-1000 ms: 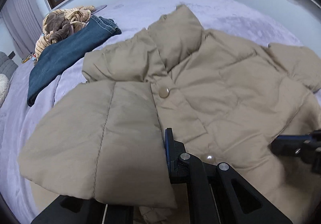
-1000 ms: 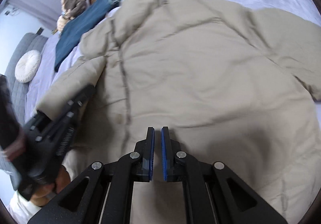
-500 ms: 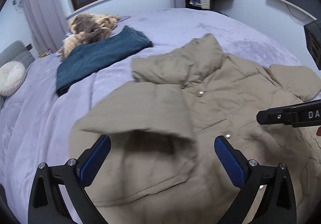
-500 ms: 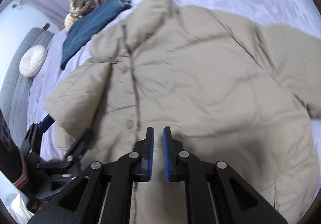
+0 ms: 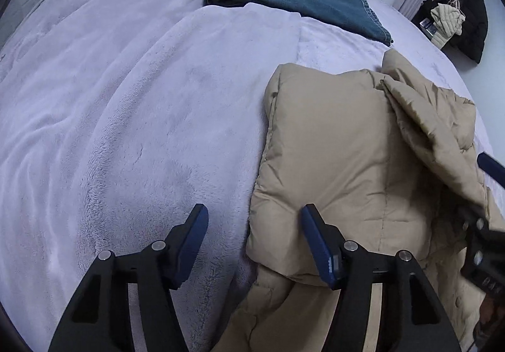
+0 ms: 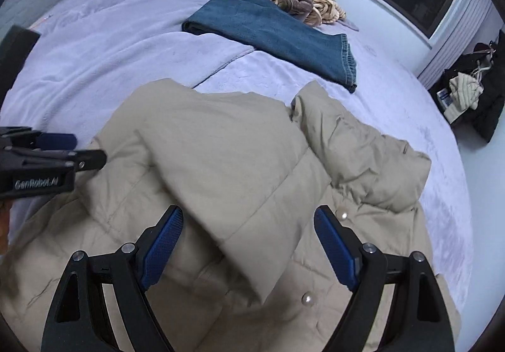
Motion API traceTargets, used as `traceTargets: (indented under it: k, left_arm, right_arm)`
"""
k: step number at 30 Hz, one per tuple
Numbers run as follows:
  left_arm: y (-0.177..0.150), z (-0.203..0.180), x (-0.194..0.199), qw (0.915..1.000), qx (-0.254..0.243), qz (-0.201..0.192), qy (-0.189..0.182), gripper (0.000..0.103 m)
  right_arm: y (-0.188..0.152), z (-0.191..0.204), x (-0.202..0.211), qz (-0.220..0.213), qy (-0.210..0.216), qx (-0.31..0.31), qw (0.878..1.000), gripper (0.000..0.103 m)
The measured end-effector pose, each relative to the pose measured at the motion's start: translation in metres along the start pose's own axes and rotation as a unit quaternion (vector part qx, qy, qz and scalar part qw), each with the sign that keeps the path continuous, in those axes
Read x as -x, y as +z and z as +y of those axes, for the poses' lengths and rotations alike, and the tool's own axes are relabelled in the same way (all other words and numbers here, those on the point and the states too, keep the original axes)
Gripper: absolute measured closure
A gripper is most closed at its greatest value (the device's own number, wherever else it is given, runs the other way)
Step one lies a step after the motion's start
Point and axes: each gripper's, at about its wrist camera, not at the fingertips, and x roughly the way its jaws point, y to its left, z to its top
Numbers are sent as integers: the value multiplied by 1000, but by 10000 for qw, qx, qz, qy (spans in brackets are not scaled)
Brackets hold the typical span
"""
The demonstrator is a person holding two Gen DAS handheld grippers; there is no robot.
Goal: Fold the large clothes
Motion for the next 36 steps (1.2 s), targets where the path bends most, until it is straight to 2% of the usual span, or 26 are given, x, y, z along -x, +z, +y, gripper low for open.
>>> traceTargets:
  k: [2,4,7,8,9,10,11,13,15,17,19,23,25,26,28,30,33,35,36]
  left_arm:
    - [-1,-3,-3,10000,-26,-33,38,39]
    - [-1,-2,-2,10000,-44,-40,39,39]
    - [3,-9,-5,9998,-171,-45,115,39]
    - [5,-11,-4,9996,-224,-41,142,39]
    - [7,-13,-3,9995,-274,-39,176,39]
    - [11,-17,0,9992,-332,-57,232,39]
    - [14,-21,7,9987,-418,-156,236,39]
    - [24,-28,23,9974,-550,-462,98,39]
    - [40,-36,34,9952,-683,-698,-84,39]
    - [54,-43,29,9940,-792,-742,-135,39]
    - [61,-52,13,9941,-891,-610,-122,39]
    - [50,-66,-31,9939,-1049,-303,163,39]
    - [44,-66,-42,9946,-979,-289,168,38]
    - [43,-65,-44,9951,-933,-290,172,38]
    - [43,-66,-44,9953,-901,-298,201,38]
    - [45,-69,-44,9943,-989,-306,261,38]
    - [46,-71,-42,9931,-1071,-321,363,38]
    - [45,-72,-41,9929,-1075,-327,402,38]
    - [44,-73,-41,9925,-1090,-338,433,38]
  right_arm:
    - [1,-26,-2,-52,-189,-513,9985,16]
    - [-5,-60,4,-146,-278,-1260,9915,16]
    - [-32,-115,8,-207,35,-2500,9680,20]
    - [-44,-133,4,-163,388,-2932,9551,44]
    - [-56,-147,-6,-9,932,-3340,9380,92]
    - [-66,-155,-17,194,1303,-3667,9210,99]
    - [-78,-162,-26,367,1458,-4001,9041,99]
    - [-96,-172,-34,471,1597,-4390,8829,99]
    - [-104,-178,-33,404,1728,-4578,8712,99]
    - [-105,-180,-29,320,1824,-4615,8676,99]
    - [-108,-179,-27,292,1886,-4638,8651,99]
    - [-122,-178,-33,445,1807,-4773,8588,99]
    - [-132,-177,-41,626,1699,-4772,8600,97]
    - [-140,-179,-44,782,1642,-4813,8575,95]
    - [-156,-189,-37,789,1618,-4966,8491,91]
    - [-164,-201,-16,724,1089,-4940,8596,80]
    - [-167,-218,18,356,401,-4866,8720,78]
    - [-161,-228,34,39,365,-4697,8821,78]
    - [-154,-230,35,-34,485,-4564,8885,78]
